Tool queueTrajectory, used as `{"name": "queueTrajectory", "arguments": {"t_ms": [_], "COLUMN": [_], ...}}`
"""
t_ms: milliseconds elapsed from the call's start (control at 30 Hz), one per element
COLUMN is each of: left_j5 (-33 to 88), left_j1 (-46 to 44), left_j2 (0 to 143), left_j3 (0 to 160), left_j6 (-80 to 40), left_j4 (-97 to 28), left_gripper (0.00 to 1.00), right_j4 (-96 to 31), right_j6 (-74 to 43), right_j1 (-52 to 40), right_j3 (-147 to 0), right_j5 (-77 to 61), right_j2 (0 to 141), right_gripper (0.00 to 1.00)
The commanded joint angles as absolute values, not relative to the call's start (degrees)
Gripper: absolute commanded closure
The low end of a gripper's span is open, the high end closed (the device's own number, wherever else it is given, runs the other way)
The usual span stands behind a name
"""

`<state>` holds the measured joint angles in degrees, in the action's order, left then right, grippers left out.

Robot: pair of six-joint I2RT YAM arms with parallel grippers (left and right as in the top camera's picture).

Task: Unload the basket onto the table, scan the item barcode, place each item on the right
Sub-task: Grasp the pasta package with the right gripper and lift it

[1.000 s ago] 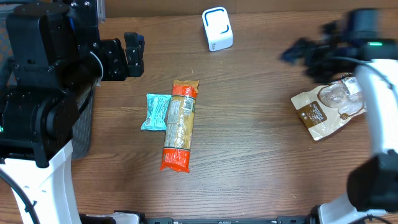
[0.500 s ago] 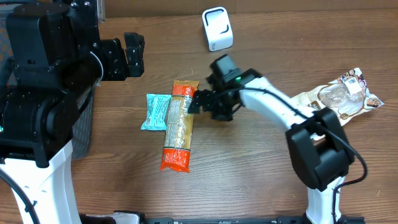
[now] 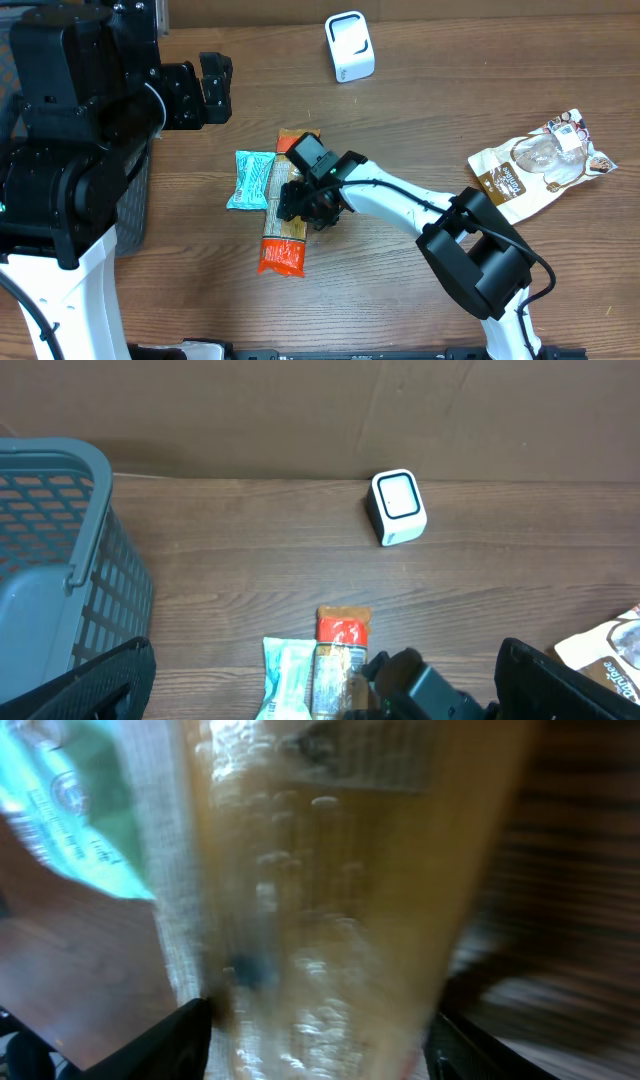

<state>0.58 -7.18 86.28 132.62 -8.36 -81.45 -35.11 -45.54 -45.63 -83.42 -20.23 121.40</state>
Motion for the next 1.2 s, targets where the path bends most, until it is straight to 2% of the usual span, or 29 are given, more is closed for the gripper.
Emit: {"name": "queueTrajectory", "arguments": {"t_ms": [0, 67, 167, 233, 400, 600, 800, 900, 1000, 1033, 1067, 1133, 1167], "left_j5": [0.0, 0.0, 0.0, 0.0, 0.0, 0.0, 0.0, 0.0, 0.0, 0.0, 0.0, 0.0, 0.0], "left_j1": [-7.3, -7.3, -7.3, -7.3, -7.3, -7.3, -7.3, -7.3, -7.3, -7.3, -7.3, -7.3, -7.3], "left_j2": [86.6, 86.6, 86.6, 86.6, 86.6, 86.6, 86.6, 86.6, 86.6, 86.6, 86.6, 86.6, 86.6], "left_j3": [132.6, 132.6, 132.6, 132.6, 132.6, 132.6, 132.6, 132.6, 132.6, 132.6, 132.6, 132.6, 132.6], "left_j6": [-7.3, -7.3, -7.3, -7.3, -7.3, -7.3, -7.3, -7.3, -7.3, -7.3, -7.3, -7.3, -7.3], "left_j4": [-81.3, -81.3, -81.3, -81.3, -81.3, -81.3, -81.3, -81.3, -81.3, -81.3, -81.3, -81.3, -81.3], "left_gripper": [0.0, 0.0, 0.0, 0.0, 0.0, 0.0, 0.0, 0.0, 0.0, 0.01, 0.0, 0.0, 0.0], "right_j4": [-34.1, -34.1, -34.2, -35.1, -41.4, -55.1, -72.1, -74.8, -75.1, -75.1, -75.1, -75.2, -75.1], "right_j6": [-46.5, -46.5, -45.4, -44.5, -39.6, -20.9, -19.8, -19.7, -16.8, -16.2, -16.0, -15.5, -15.6], "right_j1": [-46.5, -46.3, -45.6, -44.6, -39.5, -33.2, -34.5, -38.7, -44.3, -45.4, -46.4, -49.1, -49.6], "right_j3": [-81.3, -81.3, -81.3, -81.4, -83.2, -89.8, -100.2, -100.6, -100.6, -100.6, -100.6, -100.5, -100.5], "right_j5": [-17.6, -17.6, -17.6, -17.6, -17.6, -16.6, 7.3, 20.9, 25.7, 25.7, 25.7, 25.6, 25.4], "right_j2": [123.2, 123.2, 123.2, 123.1, 120.5, 111.9, 109.6, 110.3, 114.4, 115.5, 116.9, 120.5, 121.3], "right_gripper": [0.45, 0.58, 0.84, 0.96, 0.96, 0.96, 0.96, 0.96, 0.96, 0.91, 0.75, 0.52, 0.48]}}
